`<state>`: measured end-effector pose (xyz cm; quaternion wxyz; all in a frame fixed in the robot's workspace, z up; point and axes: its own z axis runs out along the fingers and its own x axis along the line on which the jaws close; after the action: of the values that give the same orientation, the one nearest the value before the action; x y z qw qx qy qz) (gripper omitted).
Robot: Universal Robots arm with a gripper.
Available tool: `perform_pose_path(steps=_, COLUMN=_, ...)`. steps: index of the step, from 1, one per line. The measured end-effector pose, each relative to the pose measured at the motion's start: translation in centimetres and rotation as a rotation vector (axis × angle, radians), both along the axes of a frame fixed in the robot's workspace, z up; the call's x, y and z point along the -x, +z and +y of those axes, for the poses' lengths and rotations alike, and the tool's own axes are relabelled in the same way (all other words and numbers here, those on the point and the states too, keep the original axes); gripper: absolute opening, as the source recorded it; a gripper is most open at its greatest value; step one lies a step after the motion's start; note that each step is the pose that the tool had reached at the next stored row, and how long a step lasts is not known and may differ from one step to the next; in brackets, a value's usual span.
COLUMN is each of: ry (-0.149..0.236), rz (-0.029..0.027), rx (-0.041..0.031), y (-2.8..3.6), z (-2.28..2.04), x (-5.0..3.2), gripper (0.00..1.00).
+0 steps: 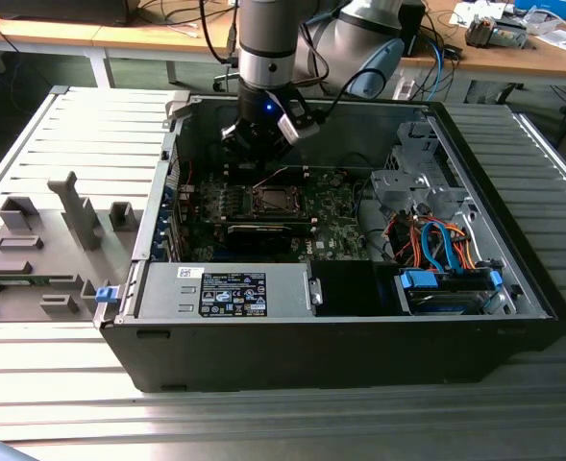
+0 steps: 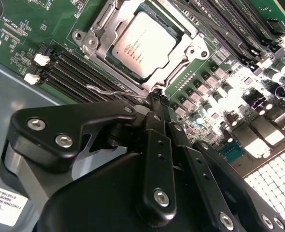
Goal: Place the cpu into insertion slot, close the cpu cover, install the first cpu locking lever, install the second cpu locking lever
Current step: 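Install the first cpu locking lever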
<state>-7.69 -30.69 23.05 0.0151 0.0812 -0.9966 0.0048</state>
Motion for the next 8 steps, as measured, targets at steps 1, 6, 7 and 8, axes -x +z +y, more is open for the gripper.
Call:
perform_pose_path(steps=1, ry=0.0, rz=0.0, rx=0.0, y=-0.09, z=0.0, x=0.0, gripper=0.11)
perform_pose_path(steps=6, ry=0.0, rz=0.0001, rx=-0.0008, y=-0.46, z=0.11, x=0.0, gripper=0.11)
perform_pose_path(steps=7, ry=0.0, rz=0.0, rx=-0.0014, y=-0.51, z=0.15, x=0.0, gripper=0.11)
perform_pose_path(steps=8, ry=0.0, rz=0.0, rx=-0.0017, y=-0.62, z=0.32, x=0.0, gripper=0.11)
